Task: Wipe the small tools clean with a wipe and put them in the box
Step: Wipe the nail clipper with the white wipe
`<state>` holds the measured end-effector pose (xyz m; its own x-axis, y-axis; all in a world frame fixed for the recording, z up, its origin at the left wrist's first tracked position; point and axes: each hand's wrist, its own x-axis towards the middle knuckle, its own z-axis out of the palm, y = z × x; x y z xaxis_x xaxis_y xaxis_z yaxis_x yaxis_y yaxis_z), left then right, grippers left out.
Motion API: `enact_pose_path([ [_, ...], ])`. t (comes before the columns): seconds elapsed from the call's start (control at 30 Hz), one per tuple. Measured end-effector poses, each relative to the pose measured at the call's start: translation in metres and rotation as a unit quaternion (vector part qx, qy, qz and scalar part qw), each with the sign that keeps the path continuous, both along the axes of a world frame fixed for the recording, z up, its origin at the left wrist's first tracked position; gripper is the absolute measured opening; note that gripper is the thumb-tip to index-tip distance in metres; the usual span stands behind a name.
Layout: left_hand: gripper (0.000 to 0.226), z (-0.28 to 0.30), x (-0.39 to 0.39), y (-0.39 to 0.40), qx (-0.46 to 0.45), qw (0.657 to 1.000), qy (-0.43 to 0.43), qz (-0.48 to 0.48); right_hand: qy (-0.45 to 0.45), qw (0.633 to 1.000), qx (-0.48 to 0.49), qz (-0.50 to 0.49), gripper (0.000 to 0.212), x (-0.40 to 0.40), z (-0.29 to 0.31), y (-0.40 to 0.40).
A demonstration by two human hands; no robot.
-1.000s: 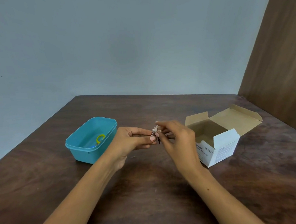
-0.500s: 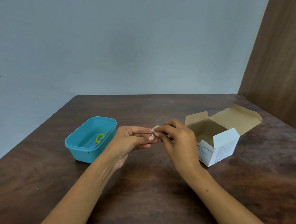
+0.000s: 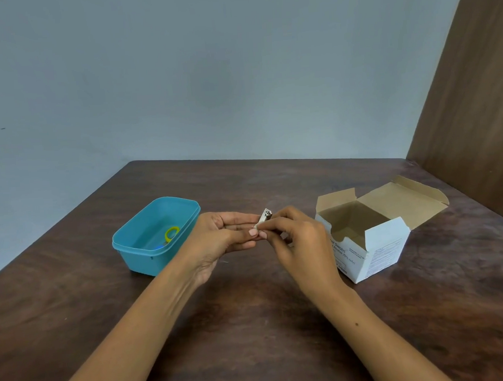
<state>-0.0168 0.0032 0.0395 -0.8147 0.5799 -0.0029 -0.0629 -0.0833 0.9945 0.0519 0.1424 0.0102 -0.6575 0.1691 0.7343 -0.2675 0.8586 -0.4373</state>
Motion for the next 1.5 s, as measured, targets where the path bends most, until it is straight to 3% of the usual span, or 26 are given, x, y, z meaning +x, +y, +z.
enact_pose_path([
  [0.23, 0.023, 0.000, 0.003, 0.002, 0.004, 1.000, 0.003, -0.010, 0.033, 0.997, -0.017, -0.068, 0.011, -0.001, 0.002, 0.003],
  [0.7, 0.024, -0.002, -0.002, 0.003, 0.028, 0.998, -0.025, 0.053, -0.085, 0.996, -0.020, 0.012, 0.007, -0.001, 0.001, 0.002],
  [0.87, 0.024, -0.001, -0.004, 0.002, 0.030, 0.997, -0.013, 0.065, -0.030, 0.990, -0.137, -0.028, 0.008, 0.001, 0.006, 0.006],
  [1.0, 0.025, -0.002, -0.003, 0.002, 0.031, 0.997, -0.021, 0.063, -0.065, 0.973, -0.220, 0.007, 0.012, 0.003, 0.009, 0.003],
  [1.27, 0.023, -0.009, -0.001, 0.007, 0.015, 0.995, 0.045, 0.089, -0.072, 0.956, -0.283, 0.030, 0.016, 0.003, 0.010, 0.002],
  [1.5, 0.020, -0.015, 0.003, 0.012, 0.015, 0.985, 0.123, 0.119, -0.058, 0.964, -0.257, 0.037, 0.013, 0.005, 0.007, -0.005],
])
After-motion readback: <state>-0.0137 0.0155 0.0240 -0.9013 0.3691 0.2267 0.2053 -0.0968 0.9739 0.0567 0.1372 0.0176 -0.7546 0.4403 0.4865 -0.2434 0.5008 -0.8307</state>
